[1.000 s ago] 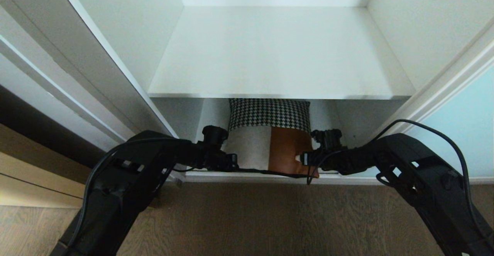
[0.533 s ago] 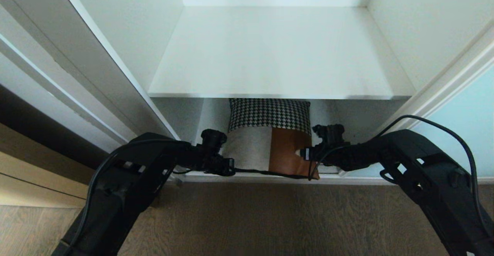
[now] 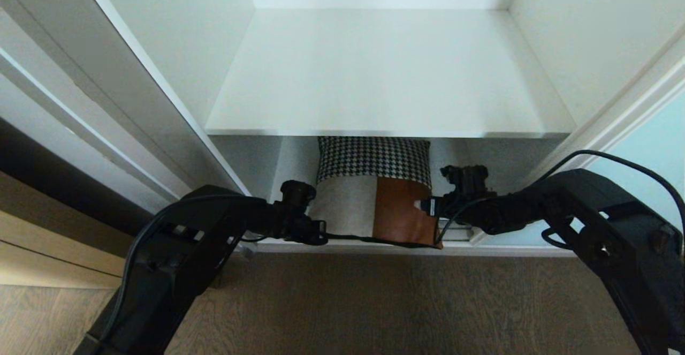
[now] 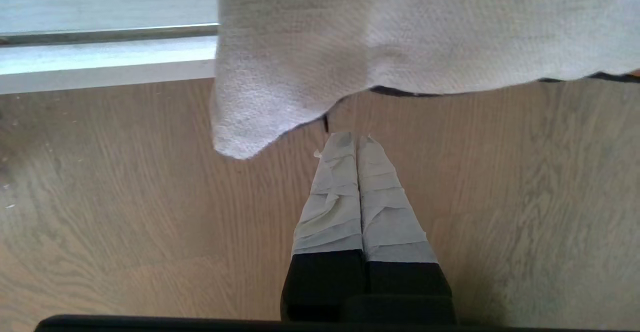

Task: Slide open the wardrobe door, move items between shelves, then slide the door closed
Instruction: Place the pillow on the lower shelf

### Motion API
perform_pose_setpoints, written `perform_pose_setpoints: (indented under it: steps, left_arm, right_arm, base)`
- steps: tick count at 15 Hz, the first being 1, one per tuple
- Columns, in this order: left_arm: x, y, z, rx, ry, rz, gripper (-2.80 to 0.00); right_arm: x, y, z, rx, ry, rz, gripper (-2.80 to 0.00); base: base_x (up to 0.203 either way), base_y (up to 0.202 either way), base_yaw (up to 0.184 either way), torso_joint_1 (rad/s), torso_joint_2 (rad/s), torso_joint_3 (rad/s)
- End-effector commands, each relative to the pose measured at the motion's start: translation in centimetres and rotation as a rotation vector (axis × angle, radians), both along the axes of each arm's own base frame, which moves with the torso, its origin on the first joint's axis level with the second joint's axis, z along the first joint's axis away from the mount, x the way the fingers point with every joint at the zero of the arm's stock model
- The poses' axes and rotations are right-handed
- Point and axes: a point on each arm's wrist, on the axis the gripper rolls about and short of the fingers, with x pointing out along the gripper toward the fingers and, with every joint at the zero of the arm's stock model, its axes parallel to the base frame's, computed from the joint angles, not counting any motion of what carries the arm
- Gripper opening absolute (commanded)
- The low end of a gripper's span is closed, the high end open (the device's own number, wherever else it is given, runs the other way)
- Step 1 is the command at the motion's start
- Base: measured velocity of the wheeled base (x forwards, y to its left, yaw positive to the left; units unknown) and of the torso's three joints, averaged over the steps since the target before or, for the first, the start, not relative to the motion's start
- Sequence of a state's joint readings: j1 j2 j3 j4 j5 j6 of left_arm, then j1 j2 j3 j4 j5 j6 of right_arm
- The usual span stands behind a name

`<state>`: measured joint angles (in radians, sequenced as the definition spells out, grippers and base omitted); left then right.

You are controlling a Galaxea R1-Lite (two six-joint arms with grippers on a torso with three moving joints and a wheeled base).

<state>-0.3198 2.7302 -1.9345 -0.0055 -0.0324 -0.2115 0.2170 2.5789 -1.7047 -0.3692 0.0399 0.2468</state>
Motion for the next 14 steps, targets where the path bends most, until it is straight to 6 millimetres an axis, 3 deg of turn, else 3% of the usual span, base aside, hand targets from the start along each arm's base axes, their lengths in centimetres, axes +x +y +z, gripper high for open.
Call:
perform_pose_setpoints:
  steps: [1, 4, 7, 14]
  left_arm:
    - [0.3, 0.0, -0.3, -0.002, -0.035, 0.011, -2.8]
    - [1.2, -0.2, -1.7, 0.039, -0.158, 0.028, -2.8]
    - [1.2, -0.2, -1.7, 0.042, -0.17, 0.026, -2.8]
    - [0.9, -0.1, -0.6, 0.037, -0.148, 0.03, -2.8]
  right_arm:
    - [-1.4, 1.2, 0.7, 0.017, 0.01, 0.066, 0.0]
    - [-2.3, 3.1, -1.3, 0.007, 0.046, 0.142, 0.0]
    - [-2.7, 4.4, -3.7, -0.032, 0.085, 0.185, 0.0]
    - [-1.5, 4.9, -6.7, -0.07, 0.157, 0.181, 0.0]
  base:
    - [0.0, 0.0, 0.0, 0.0, 0.0, 0.0]
    - [0.0, 0.0, 0.0, 0.0, 0.0, 0.0]
    - [0.0, 0.0, 0.0, 0.0, 0.0, 0.0]
    - [0.0, 0.0, 0.0, 0.0, 0.0, 0.0]
